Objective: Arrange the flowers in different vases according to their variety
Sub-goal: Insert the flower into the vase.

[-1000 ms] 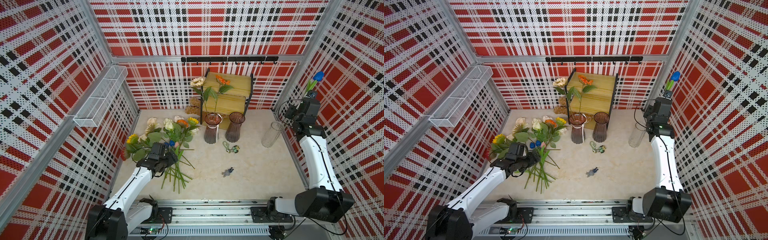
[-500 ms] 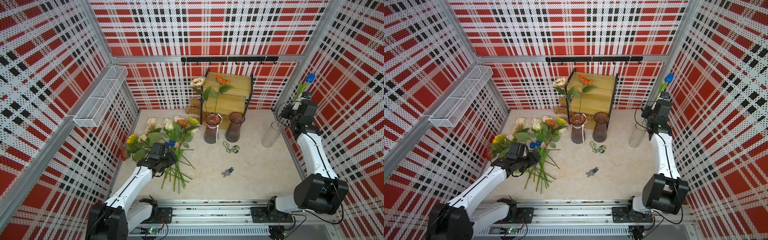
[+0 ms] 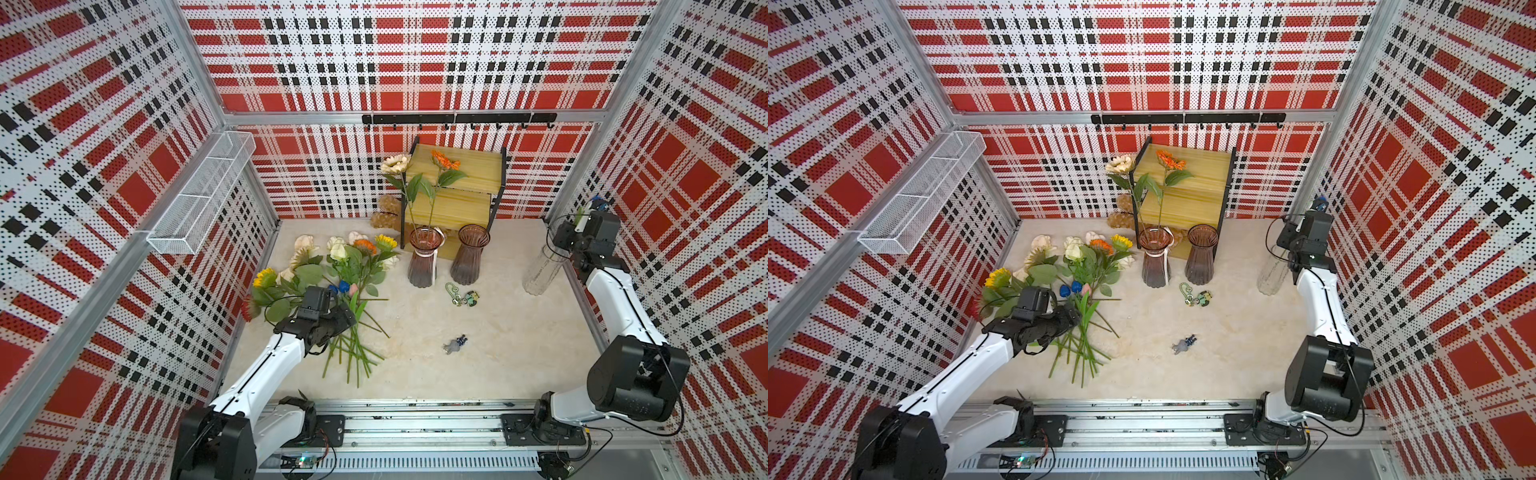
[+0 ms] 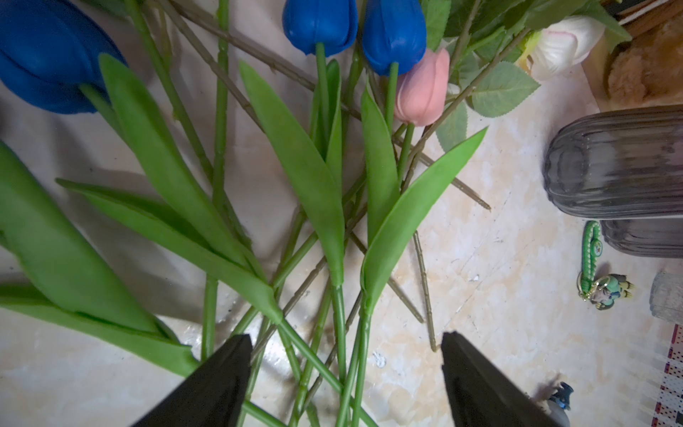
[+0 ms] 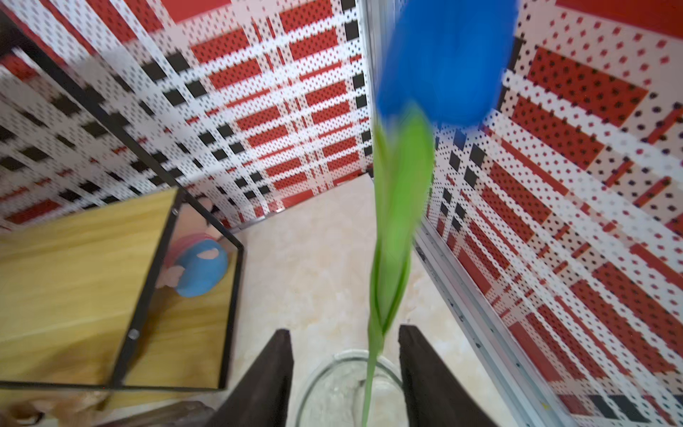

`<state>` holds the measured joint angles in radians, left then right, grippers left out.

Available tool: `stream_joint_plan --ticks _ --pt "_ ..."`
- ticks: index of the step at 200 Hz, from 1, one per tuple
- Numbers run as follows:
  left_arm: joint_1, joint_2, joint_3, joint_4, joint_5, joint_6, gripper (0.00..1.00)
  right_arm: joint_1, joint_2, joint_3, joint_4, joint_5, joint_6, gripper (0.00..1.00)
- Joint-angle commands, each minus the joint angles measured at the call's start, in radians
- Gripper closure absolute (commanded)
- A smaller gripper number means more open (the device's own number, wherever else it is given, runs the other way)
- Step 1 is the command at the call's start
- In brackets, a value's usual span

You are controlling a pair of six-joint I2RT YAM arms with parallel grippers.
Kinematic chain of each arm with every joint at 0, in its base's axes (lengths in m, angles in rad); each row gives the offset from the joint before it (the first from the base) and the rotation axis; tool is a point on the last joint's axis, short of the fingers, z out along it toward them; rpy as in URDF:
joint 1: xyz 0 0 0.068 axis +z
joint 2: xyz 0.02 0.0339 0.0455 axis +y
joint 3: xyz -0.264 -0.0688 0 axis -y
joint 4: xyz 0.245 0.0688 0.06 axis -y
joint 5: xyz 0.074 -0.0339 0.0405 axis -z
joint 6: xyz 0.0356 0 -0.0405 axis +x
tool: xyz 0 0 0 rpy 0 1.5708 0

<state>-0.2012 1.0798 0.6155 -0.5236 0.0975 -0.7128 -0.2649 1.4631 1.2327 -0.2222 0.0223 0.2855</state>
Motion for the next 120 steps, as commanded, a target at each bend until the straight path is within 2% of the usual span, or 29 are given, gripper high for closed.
stream_joint_plan --ticks 1,20,32,60,66,102,120 --pt "0.013 0.009 0.006 0.014 -0.001 0.014 0.14 -0.008 -0.058 -0.021 -0.024 0.027 0.017 0.36" --pt "0.014 0.014 0.016 0.013 0.002 0.015 0.14 -0.008 -0.074 -0.021 -0.078 0.028 0.024 0.29" --pt "0.014 0.016 0.021 0.013 0.001 0.016 0.14 -0.008 -0.088 -0.018 -0.114 0.032 0.035 0.2" --pt "0.014 0.023 0.031 0.014 0.006 0.018 0.14 -0.007 -0.144 -0.018 -0.193 0.005 0.048 0.08" --pt "0.014 0.026 0.033 0.013 0.008 0.019 0.14 -0.005 -0.157 -0.016 -0.213 0.003 0.055 0.0" --pt "0.014 0.048 0.048 0.008 0.002 0.024 0.16 0.002 -0.236 -0.004 -0.347 0.033 0.088 0.0" --pt "0.014 0.051 0.054 0.005 -0.004 0.024 0.21 0.003 -0.272 -0.001 -0.389 0.037 0.096 0.0"
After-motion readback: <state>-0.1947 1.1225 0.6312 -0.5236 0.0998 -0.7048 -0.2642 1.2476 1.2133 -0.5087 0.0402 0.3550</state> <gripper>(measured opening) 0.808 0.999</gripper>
